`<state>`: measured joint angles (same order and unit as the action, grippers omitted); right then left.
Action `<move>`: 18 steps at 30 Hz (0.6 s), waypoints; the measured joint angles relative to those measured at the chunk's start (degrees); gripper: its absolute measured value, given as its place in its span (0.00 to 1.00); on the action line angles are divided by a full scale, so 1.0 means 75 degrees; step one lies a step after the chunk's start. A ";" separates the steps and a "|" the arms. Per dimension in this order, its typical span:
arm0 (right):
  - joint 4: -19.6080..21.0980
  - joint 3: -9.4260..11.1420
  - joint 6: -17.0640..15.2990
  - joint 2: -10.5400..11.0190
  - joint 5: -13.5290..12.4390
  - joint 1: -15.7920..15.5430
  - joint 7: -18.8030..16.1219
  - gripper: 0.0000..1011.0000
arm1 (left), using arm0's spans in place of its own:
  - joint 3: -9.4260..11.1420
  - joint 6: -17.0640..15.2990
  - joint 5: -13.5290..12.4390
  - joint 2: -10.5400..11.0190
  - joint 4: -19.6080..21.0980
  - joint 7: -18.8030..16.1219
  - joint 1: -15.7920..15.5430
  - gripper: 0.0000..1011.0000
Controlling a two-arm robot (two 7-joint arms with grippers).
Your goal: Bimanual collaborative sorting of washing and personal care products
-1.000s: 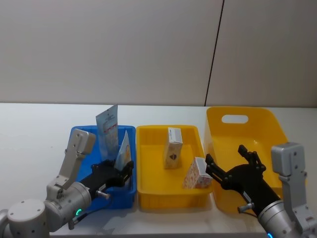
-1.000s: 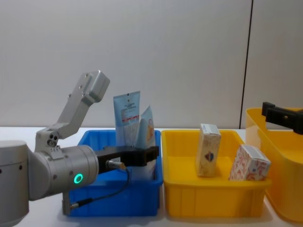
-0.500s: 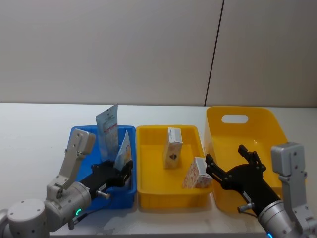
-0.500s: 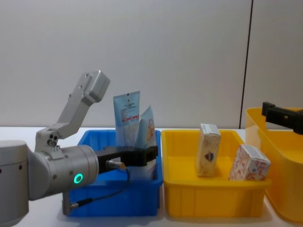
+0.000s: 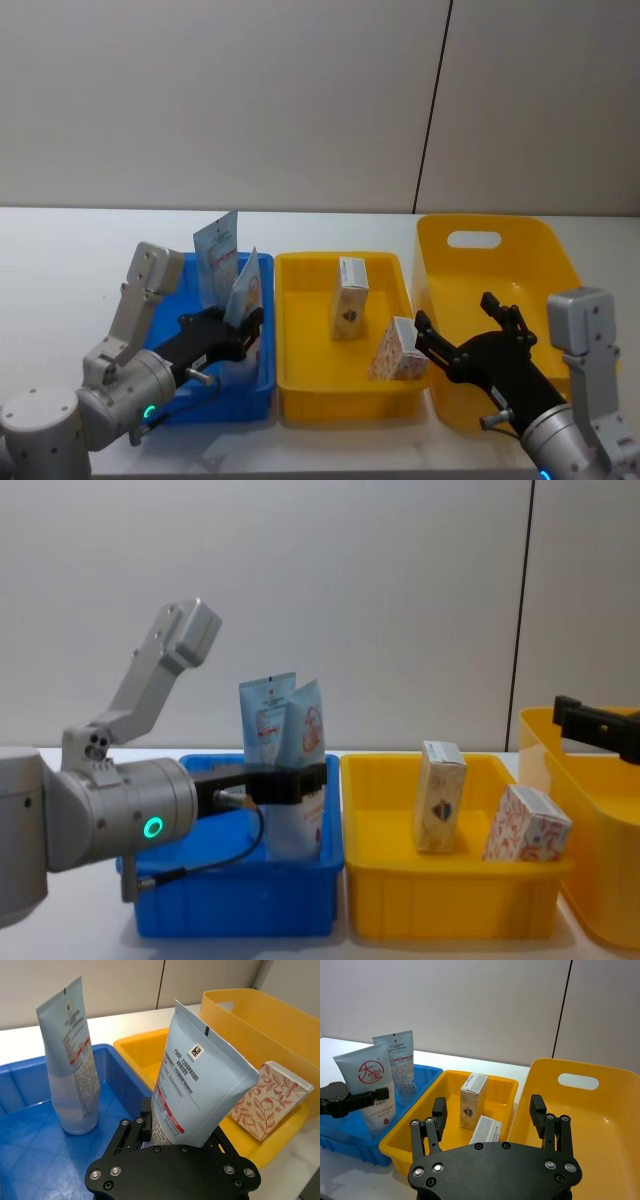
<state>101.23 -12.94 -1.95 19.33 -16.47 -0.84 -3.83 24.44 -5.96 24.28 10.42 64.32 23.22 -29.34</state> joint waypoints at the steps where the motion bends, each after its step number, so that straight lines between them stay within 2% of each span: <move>1: 0.0000 0.0000 0.0000 0.0001 0.0000 0.0000 0.0000 0.99 | -0.0006 -0.0002 0.0011 0.0010 0.0019 0.0015 -0.0015 0.32; 12: 0.0000 0.0000 0.0000 0.0000 0.0000 0.0000 0.0000 0.99 | -0.0034 -0.0064 0.0129 0.0115 0.0286 0.0147 -0.0132 0.32; 18: 0.0000 0.0000 0.0000 0.0000 0.0000 0.0000 0.0000 0.99 | -0.0044 -0.0203 0.0240 0.0266 0.0637 0.0337 -0.0213 0.32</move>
<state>101.23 -12.94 -1.95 19.34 -16.47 -0.84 -3.83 24.11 -7.49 26.08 12.42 69.10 25.75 -30.94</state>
